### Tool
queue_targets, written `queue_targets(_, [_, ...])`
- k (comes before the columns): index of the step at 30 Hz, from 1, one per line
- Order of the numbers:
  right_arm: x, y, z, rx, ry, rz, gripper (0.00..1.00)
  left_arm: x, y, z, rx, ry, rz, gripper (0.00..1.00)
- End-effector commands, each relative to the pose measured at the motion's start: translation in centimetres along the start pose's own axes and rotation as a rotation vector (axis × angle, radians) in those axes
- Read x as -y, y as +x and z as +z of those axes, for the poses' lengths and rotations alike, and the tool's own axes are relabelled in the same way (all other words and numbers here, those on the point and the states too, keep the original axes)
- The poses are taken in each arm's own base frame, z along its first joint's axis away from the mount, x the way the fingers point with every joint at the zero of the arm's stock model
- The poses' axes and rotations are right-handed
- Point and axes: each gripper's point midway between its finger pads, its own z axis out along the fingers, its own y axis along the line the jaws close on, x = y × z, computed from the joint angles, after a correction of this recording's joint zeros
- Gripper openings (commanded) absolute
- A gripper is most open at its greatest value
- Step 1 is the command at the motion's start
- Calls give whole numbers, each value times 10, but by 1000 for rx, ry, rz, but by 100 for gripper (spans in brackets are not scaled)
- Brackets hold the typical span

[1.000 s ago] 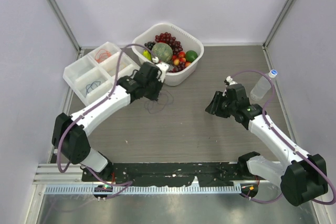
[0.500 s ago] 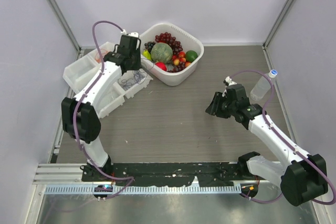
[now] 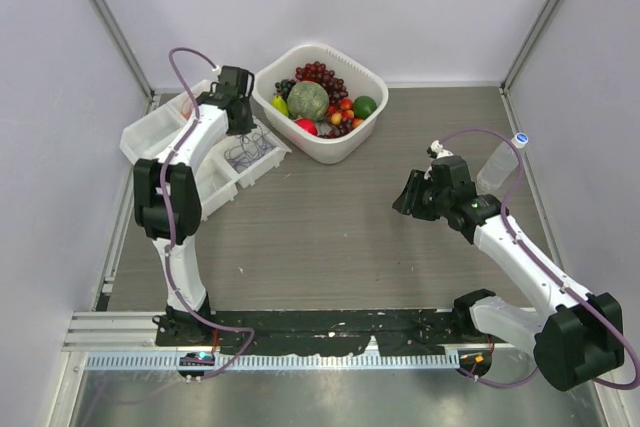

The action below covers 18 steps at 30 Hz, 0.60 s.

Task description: Untangle the cables

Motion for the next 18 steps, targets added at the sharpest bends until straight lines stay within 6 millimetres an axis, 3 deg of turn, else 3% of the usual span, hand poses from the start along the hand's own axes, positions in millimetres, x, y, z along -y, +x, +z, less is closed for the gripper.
queue_targets(1, [-7, -18, -3, 52, -10, -5, 44, -3, 18, 10, -57, -13, -25, 0])
queue_targets(8, [-9, -16, 0, 22, -19, -22, 43, -18, 42, 28, -169, -91, -11, 0])
queue_targets(12, [-8, -15, -2, 39, -24, -11, 43, -19, 52, 22, -205, -89, 2, 0])
queue_targets(15, [-10, -13, 2, 32, -36, 5, 43, -22, 47, 16, -185, -93, 7, 1])
queue_targets(18, [-15, -14, 1, 16, -53, 0, 43, -13, 33, 4, -167, -46, -6, 13])
